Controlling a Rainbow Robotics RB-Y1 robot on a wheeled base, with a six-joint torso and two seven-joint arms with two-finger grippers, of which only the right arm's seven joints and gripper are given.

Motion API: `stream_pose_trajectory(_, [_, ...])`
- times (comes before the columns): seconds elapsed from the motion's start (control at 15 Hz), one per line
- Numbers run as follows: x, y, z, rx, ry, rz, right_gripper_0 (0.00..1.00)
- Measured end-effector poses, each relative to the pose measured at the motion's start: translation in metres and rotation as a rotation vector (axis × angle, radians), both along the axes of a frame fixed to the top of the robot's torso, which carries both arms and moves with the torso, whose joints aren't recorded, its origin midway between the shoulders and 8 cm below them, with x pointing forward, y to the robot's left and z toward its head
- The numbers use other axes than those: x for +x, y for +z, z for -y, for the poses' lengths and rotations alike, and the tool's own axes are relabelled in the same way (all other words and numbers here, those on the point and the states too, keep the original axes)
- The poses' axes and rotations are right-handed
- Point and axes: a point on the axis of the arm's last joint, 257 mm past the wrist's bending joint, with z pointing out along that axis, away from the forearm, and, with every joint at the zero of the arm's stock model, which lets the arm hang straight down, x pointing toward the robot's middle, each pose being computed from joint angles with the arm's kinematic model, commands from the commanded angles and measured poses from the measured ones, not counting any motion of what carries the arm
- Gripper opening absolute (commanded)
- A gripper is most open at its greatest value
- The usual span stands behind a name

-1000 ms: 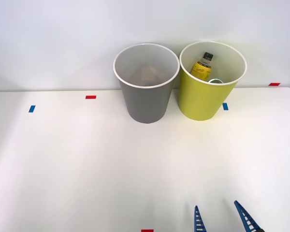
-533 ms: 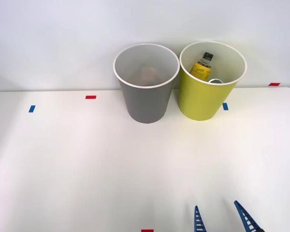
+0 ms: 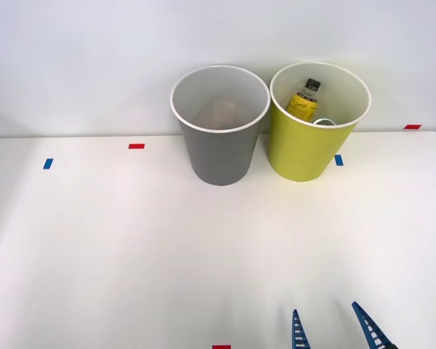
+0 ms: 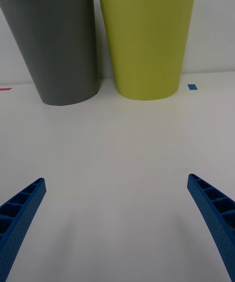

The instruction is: Put cans in the gray bin, plastic bottles in the light green bin

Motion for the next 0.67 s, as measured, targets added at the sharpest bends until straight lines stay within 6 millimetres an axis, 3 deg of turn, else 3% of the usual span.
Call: stream_pose_trajectory(0.67, [0.0,0.0,0.0,0.0,0.0,0.0,1.0])
